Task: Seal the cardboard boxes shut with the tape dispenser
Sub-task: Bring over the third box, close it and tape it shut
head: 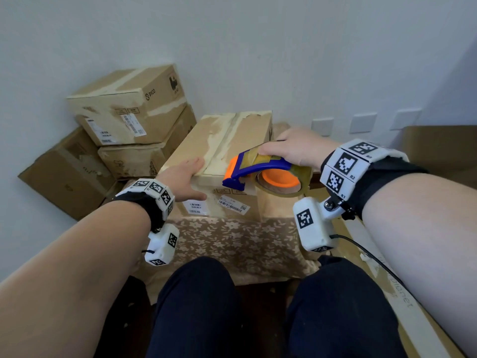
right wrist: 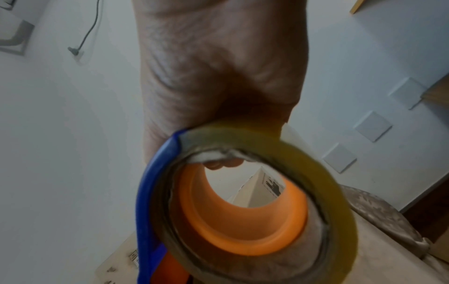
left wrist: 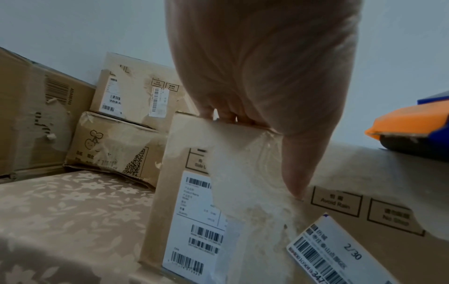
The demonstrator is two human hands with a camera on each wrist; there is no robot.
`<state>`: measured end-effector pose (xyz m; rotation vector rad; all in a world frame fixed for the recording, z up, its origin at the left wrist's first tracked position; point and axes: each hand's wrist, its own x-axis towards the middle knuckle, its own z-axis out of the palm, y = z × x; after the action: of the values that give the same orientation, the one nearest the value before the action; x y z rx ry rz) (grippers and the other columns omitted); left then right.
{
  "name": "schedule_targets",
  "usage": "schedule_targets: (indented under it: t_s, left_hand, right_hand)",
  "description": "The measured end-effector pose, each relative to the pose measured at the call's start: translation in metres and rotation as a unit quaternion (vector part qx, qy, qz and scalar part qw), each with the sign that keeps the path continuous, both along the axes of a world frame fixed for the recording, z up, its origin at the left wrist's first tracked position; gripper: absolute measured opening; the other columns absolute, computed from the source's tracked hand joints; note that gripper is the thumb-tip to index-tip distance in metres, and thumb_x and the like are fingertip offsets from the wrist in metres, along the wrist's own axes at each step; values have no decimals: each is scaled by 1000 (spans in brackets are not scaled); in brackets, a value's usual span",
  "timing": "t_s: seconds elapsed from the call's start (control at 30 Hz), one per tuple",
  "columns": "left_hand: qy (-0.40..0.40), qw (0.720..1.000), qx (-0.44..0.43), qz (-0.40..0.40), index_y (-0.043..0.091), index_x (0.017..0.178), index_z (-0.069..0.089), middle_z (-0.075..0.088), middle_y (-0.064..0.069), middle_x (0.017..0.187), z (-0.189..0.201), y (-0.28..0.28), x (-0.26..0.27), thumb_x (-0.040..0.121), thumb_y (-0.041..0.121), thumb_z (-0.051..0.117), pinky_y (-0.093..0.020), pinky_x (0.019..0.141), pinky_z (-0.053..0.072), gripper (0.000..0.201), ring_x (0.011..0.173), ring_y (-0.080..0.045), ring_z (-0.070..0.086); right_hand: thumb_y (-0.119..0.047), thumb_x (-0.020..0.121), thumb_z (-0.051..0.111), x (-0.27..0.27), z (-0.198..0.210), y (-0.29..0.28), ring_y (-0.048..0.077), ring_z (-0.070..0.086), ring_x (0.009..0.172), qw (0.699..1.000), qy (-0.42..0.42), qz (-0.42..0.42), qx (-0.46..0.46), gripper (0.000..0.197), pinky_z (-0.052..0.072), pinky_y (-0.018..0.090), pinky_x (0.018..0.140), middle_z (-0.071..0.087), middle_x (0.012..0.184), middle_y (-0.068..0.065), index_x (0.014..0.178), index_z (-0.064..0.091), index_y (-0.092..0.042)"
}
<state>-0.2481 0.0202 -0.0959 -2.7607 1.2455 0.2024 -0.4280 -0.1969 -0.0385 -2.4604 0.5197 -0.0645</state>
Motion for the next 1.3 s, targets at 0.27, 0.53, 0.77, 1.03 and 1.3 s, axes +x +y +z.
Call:
schedule_targets:
  t_s: [0.27, 0.53, 0.77, 1.03, 1.3]
  left_hand:
    - [-19, 1000, 7, -2, 37, 151, -1, 10, -4, 160, 0, -6, -8, 78, 56, 67, -43, 111, 32, 102, 144, -22, 21]
    - [-47, 996, -45, -66, 31, 143, 23, 29, 3, 149, -19, -44, -20, 77, 58, 65, -56, 102, 35, 83, 135, -21, 32]
    - [-61, 993, -65, -74, 35, 142, 24, 34, 9, 145, -23, -38, -5, 82, 56, 62, -54, 100, 37, 74, 132, -17, 36]
    - [-20, 999, -38, -30, 35, 150, 13, 22, 9, 156, -6, -15, 18, 91, 46, 58, -58, 114, 16, 75, 145, -22, 17]
    - [5, 996, -65, -63, 25, 136, 37, 53, -5, 119, 3, -16, 22, 88, 34, 64, -46, 93, 44, 56, 116, -27, 48]
  right_hand:
    - [-56, 87, 54, -2, -4, -2, 22, 47, 68, 999, 11, -15, 35, 45, 35, 29, 59, 50, 73, 10, 77, 57, -12]
    - [-60, 85, 53, -3, -5, -1, 26, 54, 73, 997, 41, -40, 53, 53, 40, 29, 66, 58, 78, 14, 83, 65, -8]
    - [-60, 85, 54, 4, -12, 9, 28, 58, 78, 993, 32, -77, 83, 61, 41, 32, 73, 68, 94, 23, 92, 68, -2]
    - [-59, 84, 56, 38, -25, 34, 23, 59, 74, 987, -1, -84, 134, 52, 42, 26, 63, 66, 82, 11, 92, 69, -8]
    - [-61, 83, 55, 52, -33, 32, 31, 66, 88, 992, -21, -69, 101, 67, 45, 30, 72, 71, 95, 17, 100, 70, 2]
